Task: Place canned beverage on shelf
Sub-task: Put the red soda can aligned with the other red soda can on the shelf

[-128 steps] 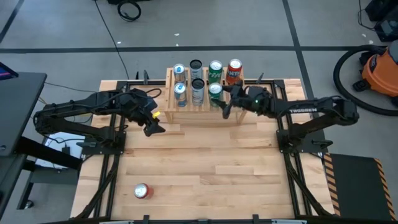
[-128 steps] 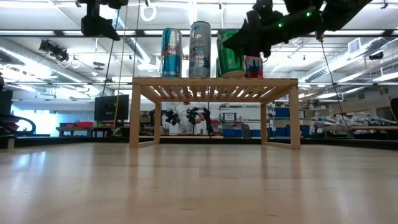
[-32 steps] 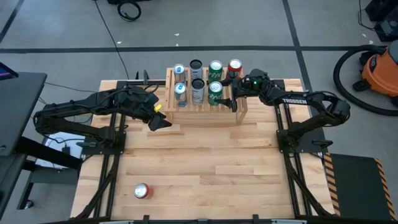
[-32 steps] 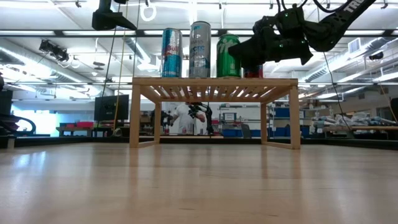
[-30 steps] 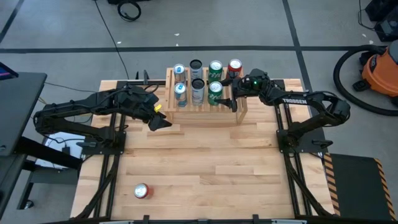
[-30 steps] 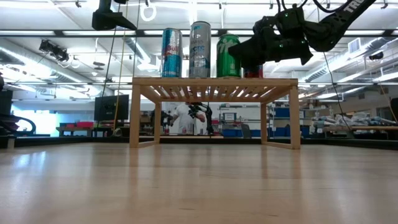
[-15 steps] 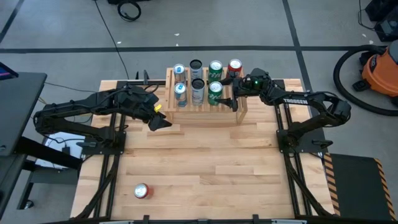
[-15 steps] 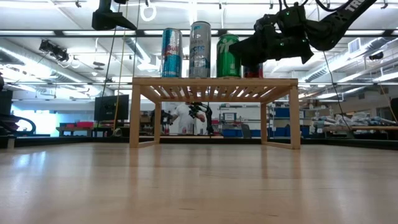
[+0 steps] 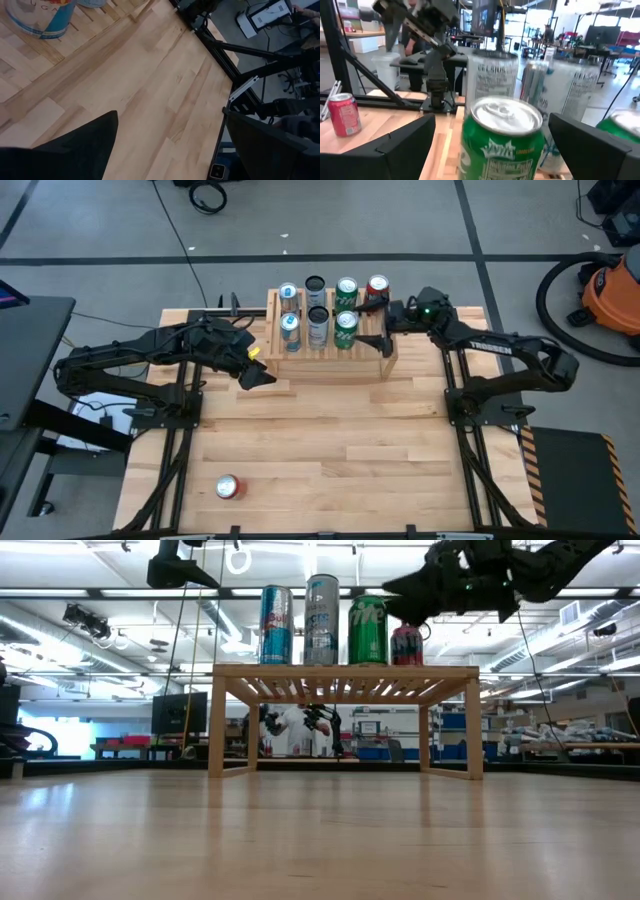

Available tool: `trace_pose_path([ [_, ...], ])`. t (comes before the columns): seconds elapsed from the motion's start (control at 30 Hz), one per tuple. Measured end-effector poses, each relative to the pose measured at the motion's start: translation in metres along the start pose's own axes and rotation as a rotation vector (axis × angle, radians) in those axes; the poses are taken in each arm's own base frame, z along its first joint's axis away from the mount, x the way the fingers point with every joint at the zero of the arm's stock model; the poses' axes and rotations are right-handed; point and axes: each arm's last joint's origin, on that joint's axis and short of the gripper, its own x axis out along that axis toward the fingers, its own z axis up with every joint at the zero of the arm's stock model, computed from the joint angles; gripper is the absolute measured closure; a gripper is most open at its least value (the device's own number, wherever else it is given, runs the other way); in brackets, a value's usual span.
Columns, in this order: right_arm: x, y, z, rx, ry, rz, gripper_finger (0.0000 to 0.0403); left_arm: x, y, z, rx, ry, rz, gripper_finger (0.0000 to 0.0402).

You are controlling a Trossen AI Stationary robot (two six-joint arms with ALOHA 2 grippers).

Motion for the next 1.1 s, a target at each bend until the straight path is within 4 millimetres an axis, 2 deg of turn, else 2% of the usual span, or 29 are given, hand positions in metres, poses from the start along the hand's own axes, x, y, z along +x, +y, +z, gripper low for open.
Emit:
trace_pose_path([
  [0.3, -0.025, 0.014, 0.032, -0.049, -0.070, -0.007, 0.0004, 0.000, 0.000, 0.000, 0.003, -0.001, -0.001, 0.0028],
  [0.5, -0.040, 0.025, 0.046, 0.062, -0.094, 0.007, 0.0004, 0.000, -0.003, 0.003, 0.031, -0.032, -0.027, 0.0028],
  [0.77, -0.056, 0.039, 0.061, 0.132, -0.142, 0.188, 0.0004, 0.000, -0.007, 0.007, 0.074, -0.077, -0.064, 0.0028],
  [1.1, -0.072, 0.052, 0.075, 0.074, -0.187, 0.376, 0.0005, -0.001, -0.008, 0.008, 0.195, -0.095, -0.072, 0.0028],
])
